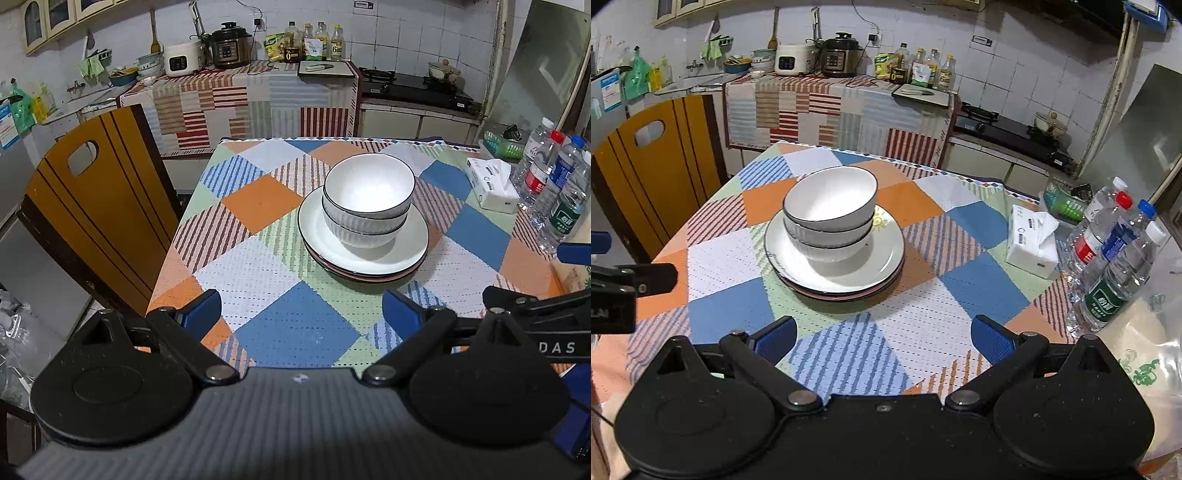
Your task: Organize plates and bowls
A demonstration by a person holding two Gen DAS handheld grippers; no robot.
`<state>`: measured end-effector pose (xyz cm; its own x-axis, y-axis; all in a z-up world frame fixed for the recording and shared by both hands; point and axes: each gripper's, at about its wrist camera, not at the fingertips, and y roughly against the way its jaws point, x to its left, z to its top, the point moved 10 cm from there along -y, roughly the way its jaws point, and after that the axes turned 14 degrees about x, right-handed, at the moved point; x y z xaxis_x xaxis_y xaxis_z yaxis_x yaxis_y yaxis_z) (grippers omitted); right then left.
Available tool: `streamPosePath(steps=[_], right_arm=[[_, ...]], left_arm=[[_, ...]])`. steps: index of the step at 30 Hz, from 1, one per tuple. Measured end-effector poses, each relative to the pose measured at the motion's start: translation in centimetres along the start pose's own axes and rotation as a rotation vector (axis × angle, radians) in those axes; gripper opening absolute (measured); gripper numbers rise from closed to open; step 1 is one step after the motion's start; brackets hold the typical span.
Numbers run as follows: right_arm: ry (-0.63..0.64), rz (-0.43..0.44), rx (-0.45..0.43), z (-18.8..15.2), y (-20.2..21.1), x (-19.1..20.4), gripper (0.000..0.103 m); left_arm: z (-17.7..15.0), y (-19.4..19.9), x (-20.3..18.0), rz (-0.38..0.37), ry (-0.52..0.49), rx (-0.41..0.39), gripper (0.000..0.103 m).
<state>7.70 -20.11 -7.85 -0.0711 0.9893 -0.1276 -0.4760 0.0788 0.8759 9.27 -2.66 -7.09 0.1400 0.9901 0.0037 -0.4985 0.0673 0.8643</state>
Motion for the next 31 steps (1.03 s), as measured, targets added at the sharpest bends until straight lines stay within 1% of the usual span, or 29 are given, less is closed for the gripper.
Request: streamPosePath(steps=[2, 6, 11, 13, 22, 31], right_arm=[[0.003, -0.006, -0.005, -0.03, 0.21, 0.16, 0.102], [0.010, -0.030, -0.015, -0.10, 0.65, 0.28, 0.102], [0.003, -0.034, -0.002, -0.22, 0.46, 0.09, 0.102], [0.003, -0.039, 0.002, -0.31, 0.33, 0.03, 0.102], [-0.002, -0.045, 0.019, -0.57, -0.05, 0.09, 0.102], [-0.001, -0.039, 0.010, -0.59, 0.18, 0.13, 0.102]], left_arm=[[-0.05, -0.05, 0.06, -0.001, 0.006, 0.004, 0.095], [0.03, 0.34, 0.13, 0.001, 0.014, -0.017, 0.095], [0.08, 0.35, 0.04, 0.016, 0.011, -0.016, 0.095], [0.04, 0.27, -0.06, 0.019, 0.007, -0.013, 0.097], [0.01, 0.41, -0.25, 0.025, 0.007, -0.024, 0.099], [-0.17, 0.54, -0.45, 0.022, 0.001, -0.030, 0.099]])
